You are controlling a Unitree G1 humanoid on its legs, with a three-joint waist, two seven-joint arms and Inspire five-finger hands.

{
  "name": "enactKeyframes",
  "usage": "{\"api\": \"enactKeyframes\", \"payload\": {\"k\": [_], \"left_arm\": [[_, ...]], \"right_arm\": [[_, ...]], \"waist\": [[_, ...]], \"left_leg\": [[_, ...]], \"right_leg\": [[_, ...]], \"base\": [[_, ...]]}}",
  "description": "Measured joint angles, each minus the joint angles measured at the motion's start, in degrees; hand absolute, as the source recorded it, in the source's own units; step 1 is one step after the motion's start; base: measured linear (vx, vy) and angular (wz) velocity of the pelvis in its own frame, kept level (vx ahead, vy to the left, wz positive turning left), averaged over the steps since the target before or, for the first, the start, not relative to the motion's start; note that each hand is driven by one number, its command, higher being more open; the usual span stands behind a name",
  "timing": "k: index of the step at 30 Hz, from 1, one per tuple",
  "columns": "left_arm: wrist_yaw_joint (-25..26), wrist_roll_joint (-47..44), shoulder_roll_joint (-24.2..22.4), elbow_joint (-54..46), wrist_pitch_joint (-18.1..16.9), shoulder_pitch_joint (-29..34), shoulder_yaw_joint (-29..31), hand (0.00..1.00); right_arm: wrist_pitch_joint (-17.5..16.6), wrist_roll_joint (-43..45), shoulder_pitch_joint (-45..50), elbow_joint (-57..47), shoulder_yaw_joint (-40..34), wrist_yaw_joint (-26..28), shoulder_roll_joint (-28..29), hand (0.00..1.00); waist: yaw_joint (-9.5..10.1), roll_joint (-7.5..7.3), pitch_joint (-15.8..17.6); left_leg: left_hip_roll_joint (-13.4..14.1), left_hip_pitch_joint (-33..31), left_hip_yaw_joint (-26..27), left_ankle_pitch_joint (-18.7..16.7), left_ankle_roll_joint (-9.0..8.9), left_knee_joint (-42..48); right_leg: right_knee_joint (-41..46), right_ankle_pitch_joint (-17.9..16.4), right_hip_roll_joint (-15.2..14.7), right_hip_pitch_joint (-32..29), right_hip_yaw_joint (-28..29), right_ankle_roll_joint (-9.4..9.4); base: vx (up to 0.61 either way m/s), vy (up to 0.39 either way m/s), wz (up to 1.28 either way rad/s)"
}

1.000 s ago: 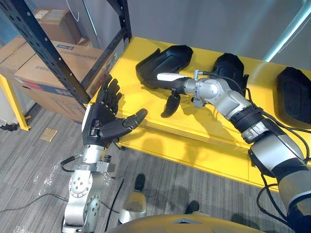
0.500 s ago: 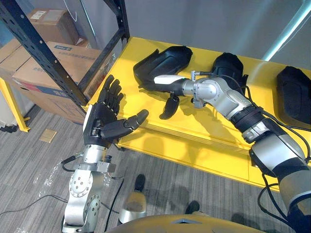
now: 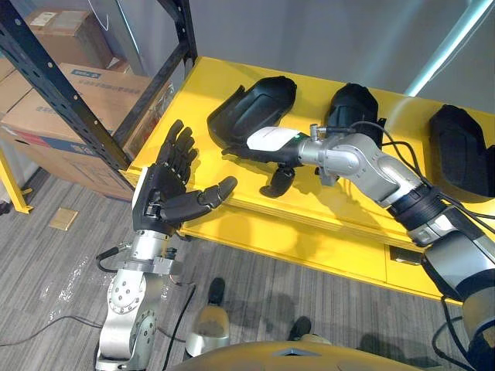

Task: Walk over and take three plastic housings, then place them on the shelf

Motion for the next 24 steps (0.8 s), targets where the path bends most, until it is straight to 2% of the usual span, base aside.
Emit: {"api": "enactKeyframes", "payload": {"k": [1, 2, 3, 5, 6, 8, 10, 12, 14, 15, 19, 21, 24], "left_arm": [[0.47, 0.01, 0.34, 0.0, -0.08, 0.01, 0.17, 1.0], [0.64, 0.02, 0.37, 0.0, -0.09, 0.0, 0.41, 1.0], [1.19, 0.43, 0.4, 0.01, -0.33, -0.01, 0.55, 1.0], [2.87, 4.33, 0.54, 0.01, -1.62, -0.38, 0.57, 1.0], [3.25, 5.55, 0.68, 0.01, -1.69, -0.68, 0.56, 1.0], [5.19, 10.76, 1.57, 0.01, -2.4, -1.71, 0.66, 1.0], [6.18, 14.33, 3.47, 0.01, -2.5, -3.18, 1.56, 1.0], [7.15, 18.15, 5.84, 0.01, -2.8, -4.47, 3.55, 1.0], [7.92, 22.71, 8.88, 0.01, -4.17, -6.58, 6.9, 1.0], [8.08, 24.43, 9.44, 0.01, -4.52, -7.07, 7.84, 1.0], [8.12, 35.34, 14.36, 0.11, -6.21, -7.43, 13.99, 1.0], [7.71, 38.99, 16.66, 1.01, -6.35, -7.37, 14.62, 1.0], [4.4, 43.26, 20.96, 4.77, -8.24, -7.35, 14.74, 1.0]], "right_arm": [[-0.93, -2.3, 0.27, 0.0, -1.85, -7.97, -0.64, 1.0], [-1.23, -2.62, 0.27, -0.05, -3.64, -11.35, -0.57, 1.0], [-2.04, -2.8, 0.32, -0.11, -6.93, -17.33, -0.23, 1.0], [-2.83, -2.03, 0.58, -2.48, -20.27, -32.3, 4.4, 1.0], [-2.95, -1.3, 0.57, -3.4, -23.56, -35.42, 5.93, 1.0], [-3.51, 5.68, 0.48, -6.56, -32.21, -45.3, 11.38, 1.0], [-5.79, 12.57, 1.03, -6.71, -34.49, -49.09, 13.21, 1.0], [-6.79, 17.54, 3.69, -6.88, -35.43, -50.4, 14.21, 1.0], [-7.29, 25.39, 12.23, -9.31, -37.76, -48.32, 14.35, 1.0], [-7.24, 26.66, 15.1, -10.49, -39.0, -47.52, 14.77, 1.0], [-5.29, 32.64, 32.87, -22.62, -48.76, -40.53, 19.18, 1.0], [-5.28, 34.07, 38.55, -26.38, -52.22, -37.59, 19.17, 1.0], [-5.31, 35.46, 45.94, -31.56, -58.05, -31.76, 18.99, 1.0]], "waist": [[-0.22, 0.0, 0.0], [-0.33, 0.02, 0.01], [-0.38, 0.03, 0.01], [-0.71, 0.16, 0.0], [-0.82, 0.21, -0.02], [-0.9, 0.66, -0.28], [-1.28, 1.4, -0.67], [-2.24, 2.21, -1.12], [-2.57, 2.97, -1.28], [-2.67, 3.18, -1.4], [-5.46, 4.74, -2.17], [-7.06, 5.42, -2.6], [-9.55, 6.84, -3.52]], "left_leg": [[0.05, -0.01, 0.15, 0.02, -0.01, 0.0], [0.07, -0.01, 0.32, 0.03, -0.02, 0.0], [0.1, 0.0, 0.64, 0.03, -0.02, 0.01], [0.1, 0.05, 0.94, 0.03, -0.01, 0.02], [0.1, 0.16, 1.03, 0.02, -0.02, 0.02], [0.05, 0.62, 1.19, 0.02, -0.02, 0.02], [-0.02, 0.68, 1.21, 0.06, 0.03, 0.02], [-0.1, 0.77, 1.29, 0.06, 0.04, 0.02], [-0.02, 1.42, 2.01, -0.42, -0.24, 0.01], [-0.02, 1.51, 2.2, -0.5, -0.22, 0.02], [0.0, 1.7, 4.36, -0.58, 0.14, 0.02], [0.02, 2.29, 5.72, -0.81, 0.05, 0.02], [0.14, 3.48, 8.4, -1.8, -0.05, 0.02]], "right_leg": [[0.1, 0.13, 0.0, -0.19, 0.2, 0.21], [0.13, 0.17, 0.01, -0.33, 0.6, 0.28], [0.13, 0.25, 0.01, -0.55, 1.05, 0.39], [0.13, 0.3, 0.0, -0.7, 1.37, 0.46], [0.13, 0.3, 0.0, -0.68, 1.4, 0.46], [0.19, 0.25, -0.1, -0.41, 1.45, 0.38], [0.27, 0.01, -0.2, -0.41, 1.48, 0.01], [0.33, -0.08, -0.29, -0.41, 1.58, -0.05], [0.53, -0.12, -0.31, -0.44, 2.64, -0.03], [0.55, -0.12, -0.33, -0.49, 2.8, -0.02], [0.68, 0.12, -0.46, -1.84, 5.12, 0.16], [0.65, 0.24, -0.49, -2.22, 6.53, 0.32], [0.54, 0.28, -0.38, -2.91, 9.29, 0.42]], "base": [[-0.03, -0.019, -0.07], [-0.02, -0.01, -0.12], [-0.02, -0.008, -0.15], [-0.01, -0.014, -0.1], [-0.01, -0.017, -0.04], [0.0, -0.01, -0.02], [0.0, 0.0, 0.0], [-0.04, -0.01, -0.03], [-0.03, -0.009, -0.14], [-0.01, -0.011, -0.18], [0.01, -0.003, -0.24], [0.03, -0.002, -0.4], [0.03, -0.006, -0.46]]}}
